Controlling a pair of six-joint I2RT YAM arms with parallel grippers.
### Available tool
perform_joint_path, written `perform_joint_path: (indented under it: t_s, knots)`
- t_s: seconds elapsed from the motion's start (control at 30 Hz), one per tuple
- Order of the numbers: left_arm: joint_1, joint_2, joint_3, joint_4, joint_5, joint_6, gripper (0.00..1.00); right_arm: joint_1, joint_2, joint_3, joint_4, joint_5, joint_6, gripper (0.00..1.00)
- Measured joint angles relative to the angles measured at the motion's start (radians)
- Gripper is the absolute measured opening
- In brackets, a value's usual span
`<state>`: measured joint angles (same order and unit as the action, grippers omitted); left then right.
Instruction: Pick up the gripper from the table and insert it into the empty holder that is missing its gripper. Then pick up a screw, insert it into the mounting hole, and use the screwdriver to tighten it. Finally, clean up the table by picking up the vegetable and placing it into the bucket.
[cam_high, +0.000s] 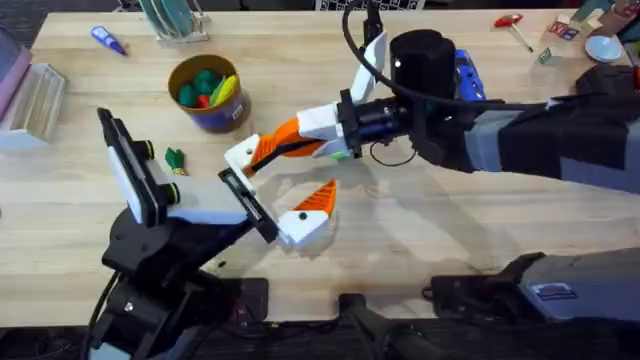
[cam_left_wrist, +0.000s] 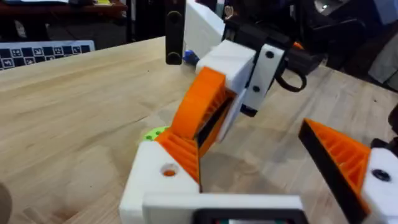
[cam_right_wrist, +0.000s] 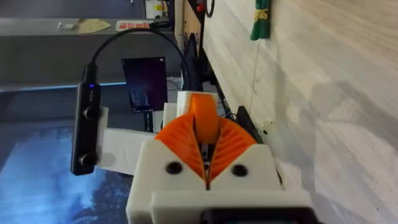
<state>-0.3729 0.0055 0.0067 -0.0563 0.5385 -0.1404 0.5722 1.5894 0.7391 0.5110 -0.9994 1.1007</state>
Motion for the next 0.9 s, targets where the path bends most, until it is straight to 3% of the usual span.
perform_joint_path:
  t_s: [0.57,0.9]
  knots:
    - [0.002,0.0,0.0,0.0,-0.014,-0.003,0.987,0.012,-0.006,0.0,0.001,0.034,-0.025,0.008]
    - [0.002,0.0,0.0,0.0,-0.013,-0.002,0.986,0.01,-0.006,0.0,-0.002,0.025,-0.078,0.116]
